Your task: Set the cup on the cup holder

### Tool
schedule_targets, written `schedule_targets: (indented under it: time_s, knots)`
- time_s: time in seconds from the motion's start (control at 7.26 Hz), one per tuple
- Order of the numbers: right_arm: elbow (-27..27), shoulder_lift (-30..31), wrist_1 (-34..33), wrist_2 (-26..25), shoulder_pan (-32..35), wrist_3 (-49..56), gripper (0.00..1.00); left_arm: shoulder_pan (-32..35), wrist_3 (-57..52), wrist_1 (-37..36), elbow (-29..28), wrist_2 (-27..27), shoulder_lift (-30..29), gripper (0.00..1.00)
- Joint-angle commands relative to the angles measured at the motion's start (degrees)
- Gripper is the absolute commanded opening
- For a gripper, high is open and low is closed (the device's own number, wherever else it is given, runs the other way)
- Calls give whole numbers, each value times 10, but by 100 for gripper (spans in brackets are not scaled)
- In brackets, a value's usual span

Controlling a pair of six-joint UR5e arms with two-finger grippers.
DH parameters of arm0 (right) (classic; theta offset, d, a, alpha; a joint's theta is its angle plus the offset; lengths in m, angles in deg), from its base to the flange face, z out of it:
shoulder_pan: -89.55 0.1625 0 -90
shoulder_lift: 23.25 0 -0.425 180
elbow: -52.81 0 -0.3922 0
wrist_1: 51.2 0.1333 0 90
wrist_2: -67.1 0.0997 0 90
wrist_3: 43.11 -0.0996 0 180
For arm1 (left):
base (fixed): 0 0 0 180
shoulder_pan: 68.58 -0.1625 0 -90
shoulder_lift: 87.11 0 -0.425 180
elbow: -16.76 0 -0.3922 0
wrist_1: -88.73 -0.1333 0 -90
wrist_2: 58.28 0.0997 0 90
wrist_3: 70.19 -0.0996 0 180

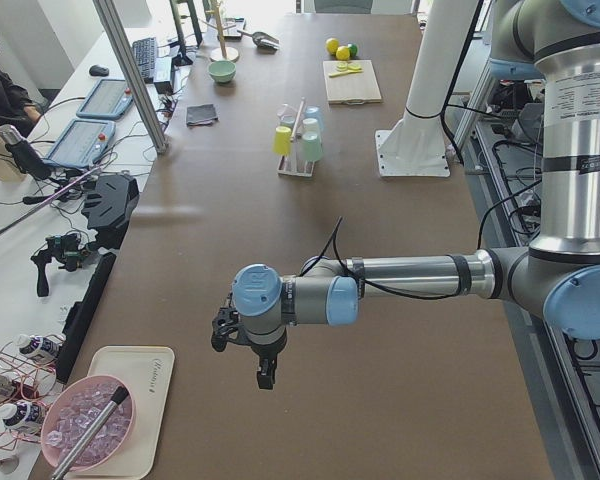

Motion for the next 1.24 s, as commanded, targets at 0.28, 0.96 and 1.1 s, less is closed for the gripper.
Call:
schedule_targets:
  time_s: [0.28,0.96,1.1]
  knots:
    - [1,-1,0,0,0,-1,100,-3,37,4,2,22,2,98]
    - [1,-1,1,0,0,1,100,-3,36,4,-1,22,3,98]
    - [1,-1,1,0,0,2,100,-3,36,4,-2,22,3,98]
